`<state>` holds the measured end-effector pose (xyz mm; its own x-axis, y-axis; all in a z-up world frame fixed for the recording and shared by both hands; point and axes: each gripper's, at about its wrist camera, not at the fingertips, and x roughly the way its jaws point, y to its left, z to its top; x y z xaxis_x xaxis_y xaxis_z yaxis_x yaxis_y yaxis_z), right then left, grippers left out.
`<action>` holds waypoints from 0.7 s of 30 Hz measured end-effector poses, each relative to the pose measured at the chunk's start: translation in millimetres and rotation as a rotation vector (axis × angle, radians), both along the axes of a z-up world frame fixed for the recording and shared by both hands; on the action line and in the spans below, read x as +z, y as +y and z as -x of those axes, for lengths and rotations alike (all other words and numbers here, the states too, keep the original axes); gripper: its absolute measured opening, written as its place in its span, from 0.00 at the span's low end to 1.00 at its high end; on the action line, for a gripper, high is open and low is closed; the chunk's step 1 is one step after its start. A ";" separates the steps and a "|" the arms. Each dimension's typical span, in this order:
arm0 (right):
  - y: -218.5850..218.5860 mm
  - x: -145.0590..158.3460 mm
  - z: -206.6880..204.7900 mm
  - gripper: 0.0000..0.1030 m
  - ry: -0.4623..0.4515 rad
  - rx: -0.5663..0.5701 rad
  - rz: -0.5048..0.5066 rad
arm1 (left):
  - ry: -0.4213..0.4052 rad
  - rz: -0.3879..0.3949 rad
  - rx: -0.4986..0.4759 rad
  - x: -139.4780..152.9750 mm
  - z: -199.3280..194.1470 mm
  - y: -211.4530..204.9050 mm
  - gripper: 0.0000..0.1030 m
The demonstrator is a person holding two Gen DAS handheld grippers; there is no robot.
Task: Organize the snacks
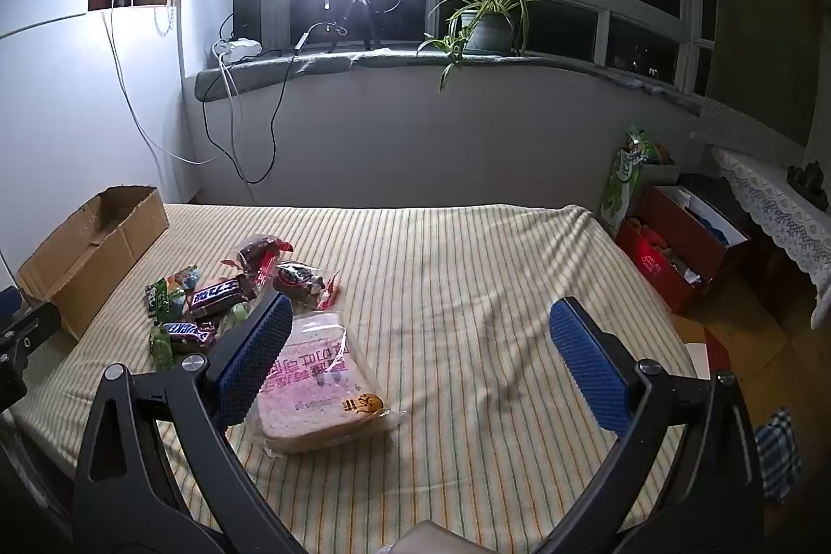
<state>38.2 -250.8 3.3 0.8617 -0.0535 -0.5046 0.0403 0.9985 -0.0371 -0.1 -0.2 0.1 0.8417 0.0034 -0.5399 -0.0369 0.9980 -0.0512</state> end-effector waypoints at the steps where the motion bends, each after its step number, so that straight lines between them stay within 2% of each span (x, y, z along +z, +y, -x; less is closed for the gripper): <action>1: 0.3 0.3 0.0 0.99 0.000 0.000 0.000 | -0.001 0.001 0.000 0.0 0.0 -0.2 0.83; 21: 2.4 -2.1 -1.4 0.99 0.002 0.007 0.005 | -0.007 0.010 -0.005 2.1 0.0 -3.7 0.83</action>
